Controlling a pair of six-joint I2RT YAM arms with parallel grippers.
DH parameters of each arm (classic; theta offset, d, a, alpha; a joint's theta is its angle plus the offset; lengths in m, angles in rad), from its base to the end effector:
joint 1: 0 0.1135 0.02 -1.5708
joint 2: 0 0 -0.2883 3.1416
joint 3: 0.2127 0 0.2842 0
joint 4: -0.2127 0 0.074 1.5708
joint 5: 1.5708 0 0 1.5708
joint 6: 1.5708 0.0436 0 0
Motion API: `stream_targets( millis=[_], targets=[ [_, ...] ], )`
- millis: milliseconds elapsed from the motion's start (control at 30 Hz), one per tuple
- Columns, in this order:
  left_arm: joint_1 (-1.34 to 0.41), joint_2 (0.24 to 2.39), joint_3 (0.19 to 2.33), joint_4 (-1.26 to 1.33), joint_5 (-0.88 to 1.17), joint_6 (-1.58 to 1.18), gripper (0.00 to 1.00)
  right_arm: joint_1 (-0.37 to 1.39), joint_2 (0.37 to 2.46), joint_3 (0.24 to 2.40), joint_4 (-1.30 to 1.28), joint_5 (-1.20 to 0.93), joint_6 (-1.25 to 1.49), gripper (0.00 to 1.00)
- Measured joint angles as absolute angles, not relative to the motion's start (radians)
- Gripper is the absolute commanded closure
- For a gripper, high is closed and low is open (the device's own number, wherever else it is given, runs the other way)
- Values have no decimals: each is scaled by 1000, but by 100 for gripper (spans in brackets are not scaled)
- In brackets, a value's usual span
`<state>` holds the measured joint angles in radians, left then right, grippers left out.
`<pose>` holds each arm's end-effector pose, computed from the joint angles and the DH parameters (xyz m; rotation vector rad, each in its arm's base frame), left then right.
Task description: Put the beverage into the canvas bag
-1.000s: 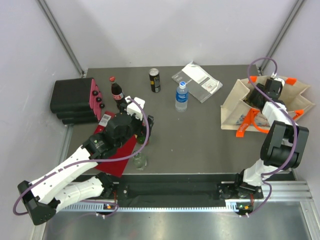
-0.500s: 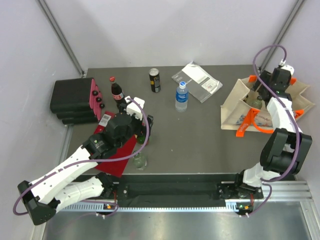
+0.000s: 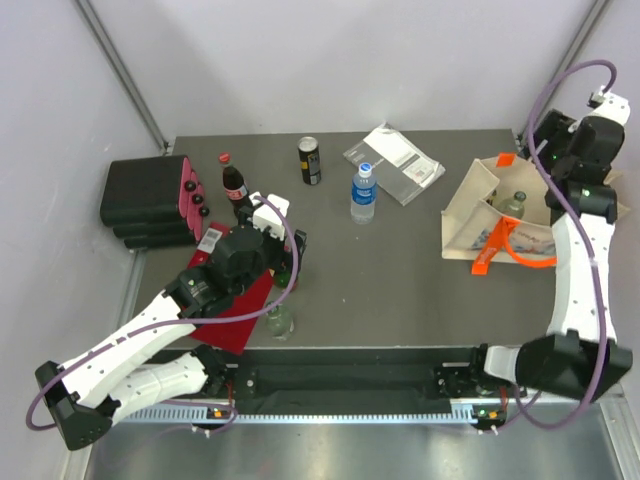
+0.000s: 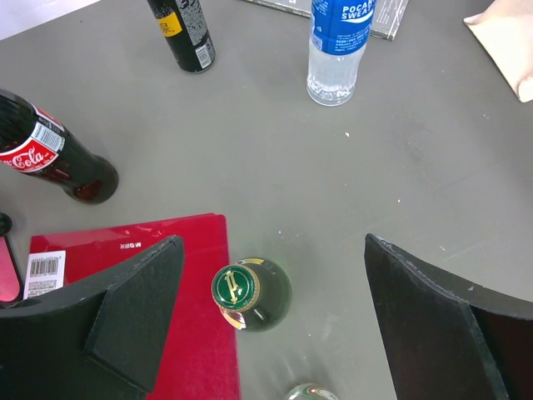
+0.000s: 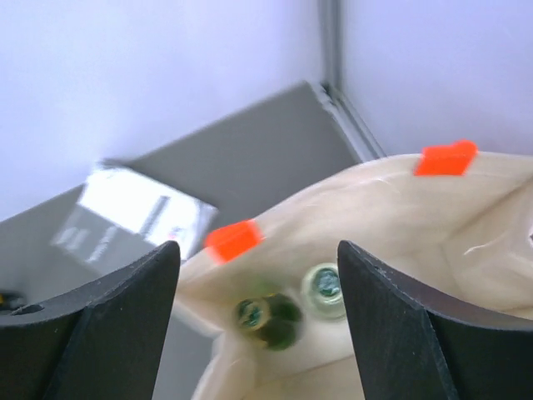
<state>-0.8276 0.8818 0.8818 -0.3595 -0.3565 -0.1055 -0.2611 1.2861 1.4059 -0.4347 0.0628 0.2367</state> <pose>0.1614 -0.1532 0.3556 0.4500 1.8635 -0.2864 0.3079 -0.0851 0.4466 0.5061 1.8166 -0.0759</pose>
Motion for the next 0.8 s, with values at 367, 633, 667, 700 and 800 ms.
stream_targets(
  millis=[367, 633, 667, 700, 800],
  targets=[
    [-828, 882, 882, -360, -356, -105, 7, 252, 1073, 1407, -378, 142, 219, 23],
    [-828, 882, 882, -360, -356, -105, 7, 549, 1315, 1399, -327, 272, 179, 18],
    [-828, 882, 882, -360, -356, -105, 7, 574, 1362, 1413, -326, 287, 173, 15],
    [-828, 882, 882, -360, -356, -105, 7, 592, 1398, 1425, -327, 298, 167, 13],
    [-828, 881, 882, -360, -356, -105, 7, 633, 1522, 1477, -330, 332, 151, 11]
  ],
)
